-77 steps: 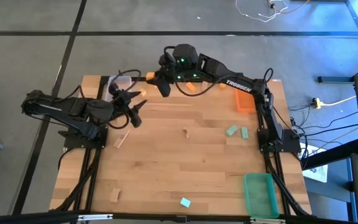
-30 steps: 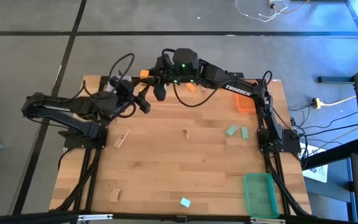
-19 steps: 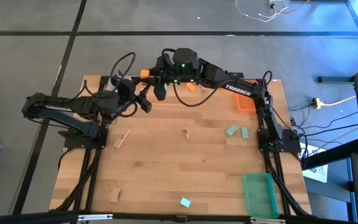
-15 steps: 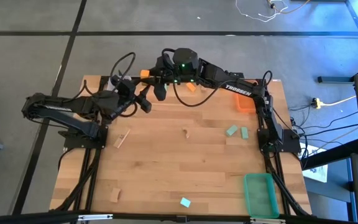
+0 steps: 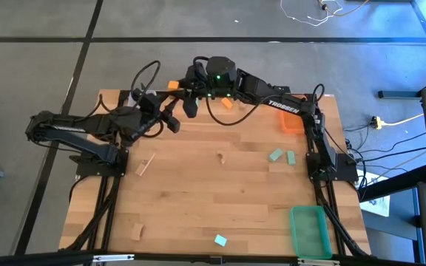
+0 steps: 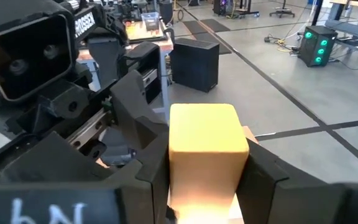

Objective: Sort & place blocks by color
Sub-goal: Put the orange block into the transparent bin

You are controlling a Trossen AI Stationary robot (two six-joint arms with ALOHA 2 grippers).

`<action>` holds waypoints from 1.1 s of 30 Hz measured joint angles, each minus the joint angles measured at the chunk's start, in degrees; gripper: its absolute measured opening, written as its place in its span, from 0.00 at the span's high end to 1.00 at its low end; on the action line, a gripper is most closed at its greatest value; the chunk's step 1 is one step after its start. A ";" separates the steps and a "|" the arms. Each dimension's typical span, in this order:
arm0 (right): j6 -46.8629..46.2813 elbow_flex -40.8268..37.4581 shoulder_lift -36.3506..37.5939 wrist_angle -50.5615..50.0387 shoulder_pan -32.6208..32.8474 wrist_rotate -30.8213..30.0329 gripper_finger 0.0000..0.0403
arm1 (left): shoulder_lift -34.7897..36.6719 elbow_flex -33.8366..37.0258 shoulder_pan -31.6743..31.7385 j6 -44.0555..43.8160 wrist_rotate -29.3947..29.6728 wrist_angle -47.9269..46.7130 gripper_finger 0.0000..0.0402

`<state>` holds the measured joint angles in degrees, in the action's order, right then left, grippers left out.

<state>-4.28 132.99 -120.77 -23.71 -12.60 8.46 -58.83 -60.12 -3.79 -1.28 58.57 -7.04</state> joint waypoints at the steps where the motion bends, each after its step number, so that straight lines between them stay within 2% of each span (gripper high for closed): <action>1: 0.05 -0.02 0.02 0.01 0.00 0.16 0.68 | 0.01 0.00 -0.01 0.06 0.02 -0.02 0.71; 10: 0.40 -0.04 0.02 0.17 0.00 -0.29 0.68 | -0.04 0.00 0.00 0.53 0.59 -0.03 0.72; 15: 1.54 -0.04 0.02 -0.41 0.06 -2.67 0.68 | 0.35 0.00 -0.99 2.76 0.77 -0.30 0.73; 25: 1.48 -0.11 1.04 -4.25 -0.57 -0.71 0.68 | 4.20 0.00 -7.35 6.51 7.77 -7.08 0.75; 30: 1.81 -0.06 1.51 -12.05 -1.10 -0.69 0.68 | 6.12 0.00 -9.20 6.08 7.97 -11.13 0.75; 33: 1.90 -0.09 1.49 -19.81 -1.56 3.18 0.68 | 7.33 0.00 -10.19 6.07 7.54 -14.66 0.75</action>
<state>-2.39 132.90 -119.28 -43.53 -14.16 11.64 -51.51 -60.12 -13.98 4.79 66.11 -21.70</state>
